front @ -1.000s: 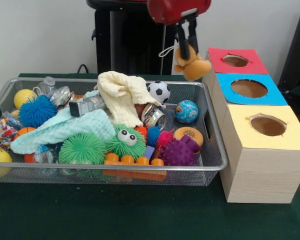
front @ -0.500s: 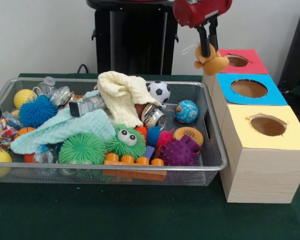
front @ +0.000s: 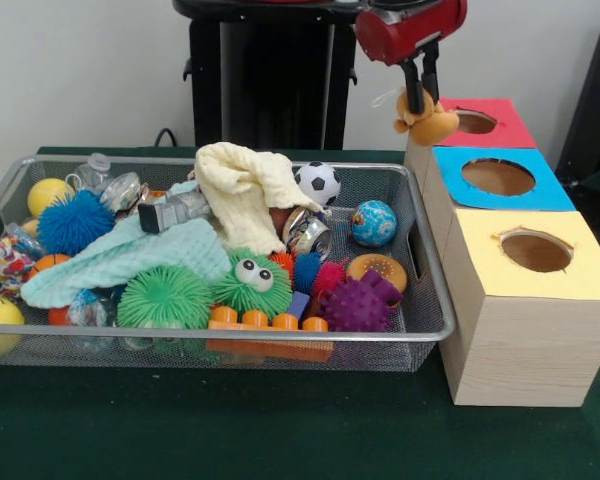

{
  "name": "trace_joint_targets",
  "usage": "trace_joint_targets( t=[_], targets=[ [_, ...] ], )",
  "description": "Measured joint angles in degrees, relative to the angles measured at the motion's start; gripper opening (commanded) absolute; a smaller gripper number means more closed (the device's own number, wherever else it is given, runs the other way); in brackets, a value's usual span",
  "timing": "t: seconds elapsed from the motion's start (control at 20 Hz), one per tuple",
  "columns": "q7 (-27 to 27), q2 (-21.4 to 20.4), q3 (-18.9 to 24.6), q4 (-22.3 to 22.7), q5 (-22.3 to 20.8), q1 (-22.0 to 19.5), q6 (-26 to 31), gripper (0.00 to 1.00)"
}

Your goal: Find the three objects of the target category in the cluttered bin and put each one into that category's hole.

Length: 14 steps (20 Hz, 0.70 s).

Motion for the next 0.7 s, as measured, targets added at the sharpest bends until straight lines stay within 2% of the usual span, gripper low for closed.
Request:
trace_joint_targets(
  t=[0.7],
  targets=[
    [0.0,1.0,-2.2,1.6,5.1,4.6,0.0,0.0]
  ],
)
